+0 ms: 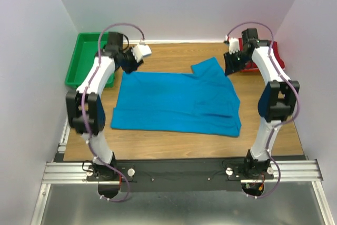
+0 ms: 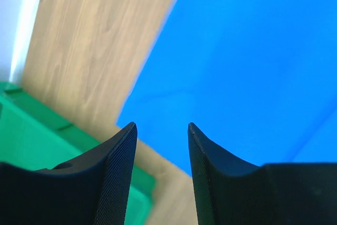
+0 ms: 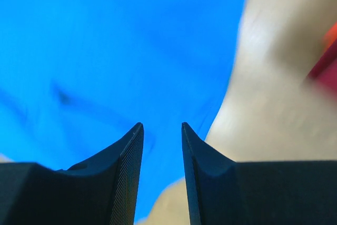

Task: Fold and stack the t-shirts
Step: Fold the tshirt

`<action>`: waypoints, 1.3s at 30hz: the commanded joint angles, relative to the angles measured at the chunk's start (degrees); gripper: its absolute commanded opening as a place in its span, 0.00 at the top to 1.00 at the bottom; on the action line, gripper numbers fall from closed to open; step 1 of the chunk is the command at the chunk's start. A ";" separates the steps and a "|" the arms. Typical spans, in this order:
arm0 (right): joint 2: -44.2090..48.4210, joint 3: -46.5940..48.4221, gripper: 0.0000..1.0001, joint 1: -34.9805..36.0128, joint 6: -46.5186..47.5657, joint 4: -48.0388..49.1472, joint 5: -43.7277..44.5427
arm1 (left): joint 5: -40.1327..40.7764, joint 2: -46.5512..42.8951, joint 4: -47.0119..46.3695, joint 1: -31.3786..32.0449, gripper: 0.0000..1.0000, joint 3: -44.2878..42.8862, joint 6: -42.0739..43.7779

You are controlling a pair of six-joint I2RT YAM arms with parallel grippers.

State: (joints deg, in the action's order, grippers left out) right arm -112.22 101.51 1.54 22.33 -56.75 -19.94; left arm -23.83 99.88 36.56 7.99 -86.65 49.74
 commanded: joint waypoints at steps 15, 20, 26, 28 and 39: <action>-26.30 21.01 0.54 -0.13 -10.64 6.91 6.05 | -0.16 30.11 7.93 -9.75 0.48 -29.37 -1.31; -26.82 18.19 0.53 0.04 -10.90 8.68 7.02 | 0.89 31.96 6.42 -9.66 0.48 -28.22 -1.31; -27.52 15.65 0.53 0.13 -10.55 8.76 7.55 | 2.91 33.45 6.95 -9.66 0.44 -27.52 -0.69; -28.13 15.38 0.53 0.22 -10.55 8.76 7.99 | 3.62 33.89 7.21 -9.66 0.43 -27.61 -0.25; -30.95 16.96 0.54 0.22 -8.97 8.94 10.72 | 6.43 36.26 6.86 -9.48 0.44 -28.66 -0.08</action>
State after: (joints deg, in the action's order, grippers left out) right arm -138.21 119.24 1.54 12.08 -47.97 -12.93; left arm -19.40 133.71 43.20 -1.74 -114.59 49.08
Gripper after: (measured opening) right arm 0.463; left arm 0.568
